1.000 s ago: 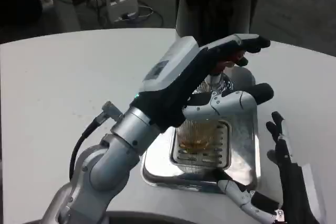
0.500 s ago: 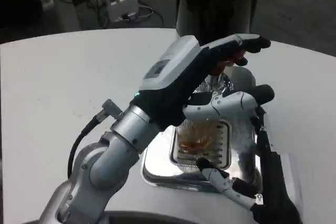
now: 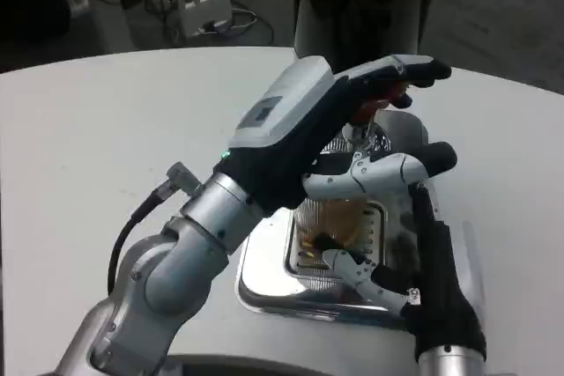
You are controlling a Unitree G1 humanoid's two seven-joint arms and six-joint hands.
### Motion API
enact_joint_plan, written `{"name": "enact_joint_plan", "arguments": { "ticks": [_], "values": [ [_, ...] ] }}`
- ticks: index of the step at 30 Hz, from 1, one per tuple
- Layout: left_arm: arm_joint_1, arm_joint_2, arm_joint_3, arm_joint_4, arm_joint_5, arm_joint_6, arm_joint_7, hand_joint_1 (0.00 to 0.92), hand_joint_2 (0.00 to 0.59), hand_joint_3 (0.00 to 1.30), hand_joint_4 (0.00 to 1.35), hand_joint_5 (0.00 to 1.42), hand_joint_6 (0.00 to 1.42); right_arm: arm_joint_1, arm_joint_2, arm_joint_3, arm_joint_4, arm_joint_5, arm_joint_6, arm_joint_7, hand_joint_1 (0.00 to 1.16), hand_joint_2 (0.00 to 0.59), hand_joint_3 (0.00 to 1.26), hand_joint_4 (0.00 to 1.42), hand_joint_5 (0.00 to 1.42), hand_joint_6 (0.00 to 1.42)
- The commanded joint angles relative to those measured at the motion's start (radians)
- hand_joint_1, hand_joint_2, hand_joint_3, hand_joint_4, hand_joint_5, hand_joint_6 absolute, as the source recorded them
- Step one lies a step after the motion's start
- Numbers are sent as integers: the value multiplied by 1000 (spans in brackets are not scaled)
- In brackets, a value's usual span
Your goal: Grasp the cup under the faucet to collect the drink, then remove the cup.
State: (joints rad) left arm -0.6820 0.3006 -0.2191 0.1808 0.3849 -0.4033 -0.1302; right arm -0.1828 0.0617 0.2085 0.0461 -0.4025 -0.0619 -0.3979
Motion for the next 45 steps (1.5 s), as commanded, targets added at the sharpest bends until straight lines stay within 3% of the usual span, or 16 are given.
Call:
{"name": "enact_joint_plan", "arguments": {
  "ticks": [1,7,27,45],
  "values": [
    [-11,10,-14,24,11,-13,-23,111,132,313,289,381,377,-31,72,20,53,20,-2,-18,874,180,29,80,64,162],
    [-19,24,-8,34,7,-20,-27,112,132,317,293,383,377,-79,74,29,103,29,-4,-36,872,180,36,83,71,162],
    [-56,32,-7,95,-7,-37,-21,100,135,322,294,392,377,-213,91,2,257,70,-31,-79,858,178,59,94,84,162],
    [-77,33,-3,137,-6,-55,-15,98,135,322,294,393,384,-278,114,-12,326,76,-26,-125,830,183,64,94,97,164]
  ]
}}
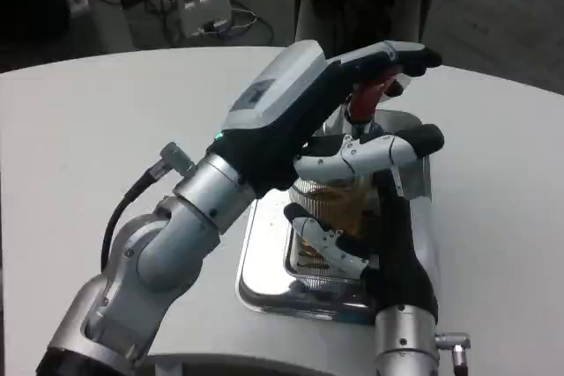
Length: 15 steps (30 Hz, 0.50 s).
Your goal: Grasp the cup under the faucet to collect the drink, then remove the cup.
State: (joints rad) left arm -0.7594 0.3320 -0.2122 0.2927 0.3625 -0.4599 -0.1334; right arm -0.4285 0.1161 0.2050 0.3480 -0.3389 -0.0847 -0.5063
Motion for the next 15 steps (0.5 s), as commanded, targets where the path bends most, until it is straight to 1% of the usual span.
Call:
{"name": "enact_joint_plan", "arguments": {
  "ticks": [1,5,8,9,11,12,15],
  "values": [
    [-1,1,-10,26,17,1,-11,98,135,323,294,394,385,-36,60,-7,26,10,-2,-22,830,183,64,94,97,165],
    [-3,5,-7,30,15,-1,-12,97,135,325,294,396,388,-50,63,-8,40,8,-2,-43,823,183,71,106,106,176],
    [-2,6,-5,29,15,-2,-12,97,135,325,294,397,389,-47,79,-11,43,2,2,-92,821,182,92,133,138,213],
    [-1,7,-3,27,14,-2,-12,97,135,325,294,397,389,-46,82,-10,45,0,3,-106,822,183,113,165,170,243],
    [3,9,0,23,12,0,-13,97,136,326,294,397,389,-47,84,2,57,-15,7,-131,832,178,161,274,295,354],
    [4,10,1,21,11,0,-13,97,136,326,294,397,390,-46,87,5,63,-19,6,-147,838,182,177,303,330,391],
    [9,17,9,10,6,3,-17,97,136,326,295,397,390,-51,90,11,85,-14,-5,-164,862,190,286,439,501,484]
  ]
}}
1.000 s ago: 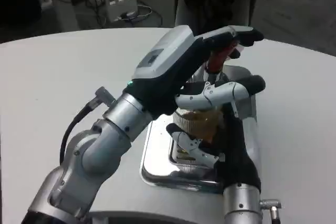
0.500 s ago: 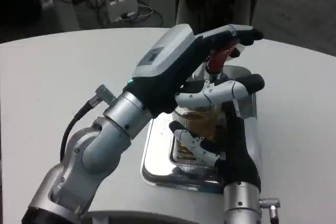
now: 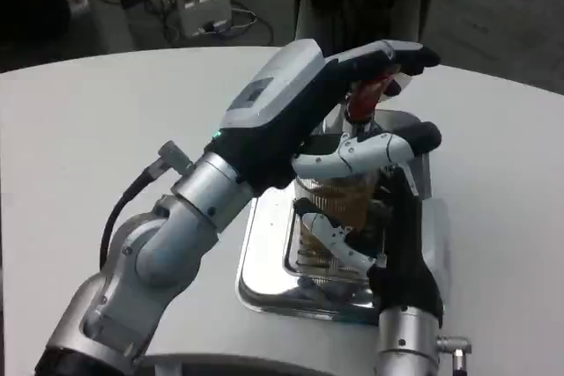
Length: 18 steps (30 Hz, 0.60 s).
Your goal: Grasp the cup under the faucet to collect the drink, then remove the cup.
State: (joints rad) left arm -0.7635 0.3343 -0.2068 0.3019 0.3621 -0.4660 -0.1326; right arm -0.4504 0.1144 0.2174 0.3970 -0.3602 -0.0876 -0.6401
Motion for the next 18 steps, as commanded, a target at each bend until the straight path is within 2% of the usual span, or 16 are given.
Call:
{"name": "enact_joint_plan", "arguments": {
  "ticks": [1,6,9,14,16,18],
  "values": [
    [15,17,5,-2,5,10,-19,97,136,326,297,397,390,-33,93,0,43,5,-4,-40,862,189,321,478,540,515],
    [28,31,15,-20,1,15,-26,95,132,326,301,398,391,-42,98,2,62,4,-18,-79,885,183,460,625,714,668],
    [36,35,19,-32,-3,18,-31,94,132,326,301,398,391,-38,93,9,58,-3,-19,-92,898,187,539,712,815,810],
    [54,26,36,-54,-26,31,-46,90,121,316,294,385,379,-6,81,24,25,-17,-19,-103,896,153,682,823,999,1078],
    [61,21,40,-63,-40,38,-53,86,111,288,288,381,376,13,75,36,7,-26,-16,-105,908,136,735,873,1062,1146],
    [68,19,42,-73,-52,49,-60,84,109,202,262,368,358,39,77,48,-18,-30,-9,-107,914,122,768,898,1095,1208]
  ]
}}
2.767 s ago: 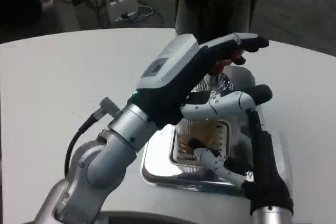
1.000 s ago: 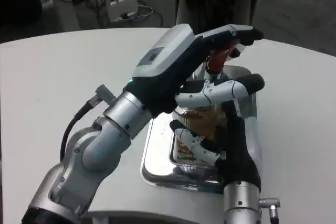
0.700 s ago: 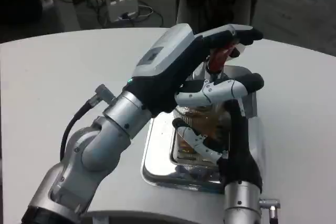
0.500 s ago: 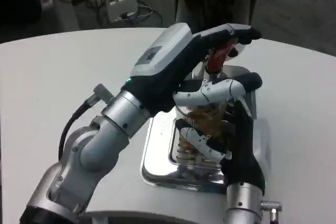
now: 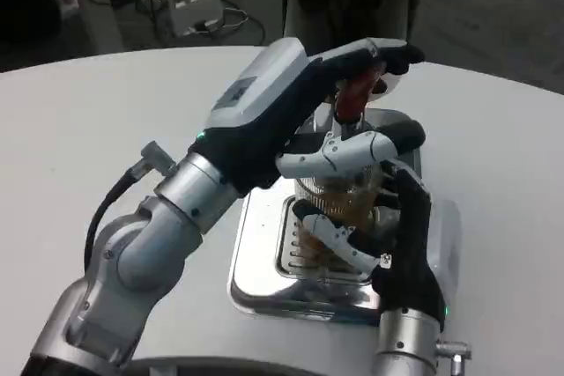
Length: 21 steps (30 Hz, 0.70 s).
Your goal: Grasp the cup under the faucet to collect the drink, then remove the cup.
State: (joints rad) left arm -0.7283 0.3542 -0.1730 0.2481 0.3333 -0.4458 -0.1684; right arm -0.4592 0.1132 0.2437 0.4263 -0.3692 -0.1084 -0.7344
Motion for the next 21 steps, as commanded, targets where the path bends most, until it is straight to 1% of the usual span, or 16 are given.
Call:
{"name": "enact_joint_plan", "arguments": {
  "ticks": [1,2,3,5,9,10,12,15,18,21],
  "values": [
    [37,-2,9,-25,-31,35,-28,84,109,169,245,352,348,60,80,29,-60,-22,15,-10,914,121,779,909,1109,1231],
    [41,-4,11,-29,-39,41,-32,84,108,132,223,335,331,71,82,36,-70,-26,19,-12,916,115,804,939,1133,1278],
    [46,-6,14,-34,-48,48,-36,75,106,105,208,322,322,78,83,40,-78,-30,22,-12,920,106,828,958,1153,1294],
    [52,-10,17,-41,-67,59,-44,65,95,10,131,266,283,90,85,48,-90,-33,28,-11,927,92,851,982,1172,1331],
    [68,-31,34,-47,-145,96,-75,43,70,0,8,170,190,104,82,58,-112,-32,41,-4,922,76,888,1011,1206,1381],
    [70,-38,39,-44,-174,106,-89,36,59,0,2,149,165,104,81,58,-115,-31,44,-3,921,76,901,1011,1212,1387],
    [72,-48,48,-40,-210,119,-109,32,55,0,0,119,135,104,79,58,-121,-32,49,-4,922,72,904,1022,1225,1394],
    [77,-77,68,-36,-292,162,-144,32,57,0,0,91,86,109,76,61,-130,-33,54,0,922,72,904,1023,1227,1396],
    [79,-98,79,-38,-348,197,-169,30,48,0,0,87,71,118,76,64,-137,-35,57,0,922,70,911,1024,1217,1400],
    [78,-129,98,-38,-417,229,-195,38,44,0,0,78,62,126,74,66,-143,-34,58,1,922,69,913,1024,1215,1403]
  ]
}}
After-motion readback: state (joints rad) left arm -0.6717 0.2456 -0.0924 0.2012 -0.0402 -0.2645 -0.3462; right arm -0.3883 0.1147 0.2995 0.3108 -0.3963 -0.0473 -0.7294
